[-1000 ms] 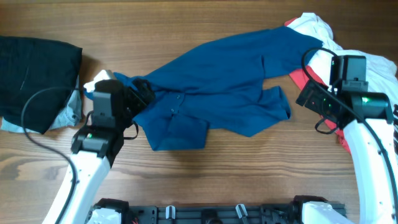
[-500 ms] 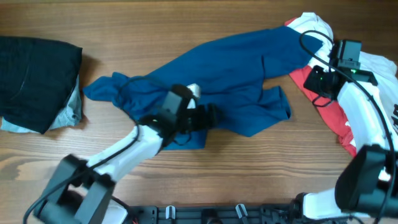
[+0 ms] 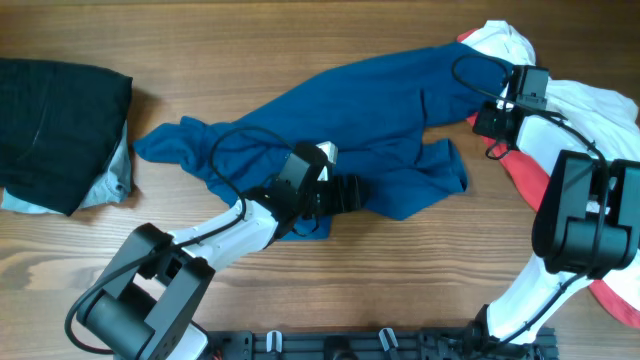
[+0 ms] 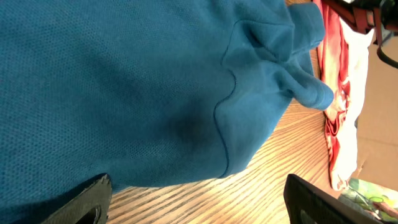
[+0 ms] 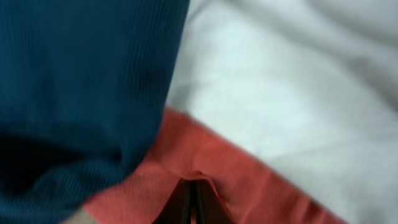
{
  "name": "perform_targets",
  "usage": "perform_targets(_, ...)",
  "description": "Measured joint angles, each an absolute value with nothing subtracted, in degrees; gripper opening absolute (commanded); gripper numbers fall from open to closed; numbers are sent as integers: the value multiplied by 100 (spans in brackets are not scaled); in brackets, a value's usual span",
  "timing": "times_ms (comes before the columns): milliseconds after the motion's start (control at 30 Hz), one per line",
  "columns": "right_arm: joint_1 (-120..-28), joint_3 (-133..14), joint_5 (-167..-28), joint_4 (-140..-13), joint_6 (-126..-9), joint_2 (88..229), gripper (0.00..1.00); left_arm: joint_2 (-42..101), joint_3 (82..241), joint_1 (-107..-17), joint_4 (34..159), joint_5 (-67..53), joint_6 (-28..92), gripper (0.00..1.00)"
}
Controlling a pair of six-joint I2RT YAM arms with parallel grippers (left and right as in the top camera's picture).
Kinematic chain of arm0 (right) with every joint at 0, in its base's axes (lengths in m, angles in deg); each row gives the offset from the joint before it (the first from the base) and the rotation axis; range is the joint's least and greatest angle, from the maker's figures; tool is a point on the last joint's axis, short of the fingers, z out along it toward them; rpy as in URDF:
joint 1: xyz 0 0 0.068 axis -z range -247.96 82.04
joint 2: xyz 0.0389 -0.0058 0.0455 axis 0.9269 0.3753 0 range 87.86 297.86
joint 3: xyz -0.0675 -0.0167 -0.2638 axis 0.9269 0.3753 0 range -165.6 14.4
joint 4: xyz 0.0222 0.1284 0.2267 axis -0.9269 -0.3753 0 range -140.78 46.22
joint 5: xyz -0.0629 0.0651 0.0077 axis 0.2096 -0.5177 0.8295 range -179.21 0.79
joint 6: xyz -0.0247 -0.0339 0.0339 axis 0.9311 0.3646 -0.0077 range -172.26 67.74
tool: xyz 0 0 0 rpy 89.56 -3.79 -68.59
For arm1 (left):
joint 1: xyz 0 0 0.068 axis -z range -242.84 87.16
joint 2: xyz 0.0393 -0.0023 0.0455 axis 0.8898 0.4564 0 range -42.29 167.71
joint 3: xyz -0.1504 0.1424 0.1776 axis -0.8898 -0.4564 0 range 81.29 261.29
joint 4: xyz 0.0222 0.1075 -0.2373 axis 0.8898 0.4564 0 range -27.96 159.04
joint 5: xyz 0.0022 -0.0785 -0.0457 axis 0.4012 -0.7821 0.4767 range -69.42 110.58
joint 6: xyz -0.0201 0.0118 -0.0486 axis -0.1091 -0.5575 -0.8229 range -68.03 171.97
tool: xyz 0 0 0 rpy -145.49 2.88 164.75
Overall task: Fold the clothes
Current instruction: 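Grasp the polo's left side with the left gripper and spread it apart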
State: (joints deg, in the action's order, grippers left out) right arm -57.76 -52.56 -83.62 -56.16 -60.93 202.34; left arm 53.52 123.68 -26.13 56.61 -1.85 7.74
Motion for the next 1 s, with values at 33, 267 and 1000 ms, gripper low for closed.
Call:
perform_targets(33, -5765, -5252, -8255, -5430, -6093, 20280, 4, 5352, 12368, -2613, 5672, -203, 774, 89)
perform_targets(267, -5070, -5247, -7746, -4473, -6226, 20501, 15, 5352, 12368, -2613, 5853, -332, 777, 94)
perform_targets(1000, -4762, -5262, -9820, -5754, -6449, 18505, 84, 5320, 12530, -2825, 7383, -887, 781, 100)
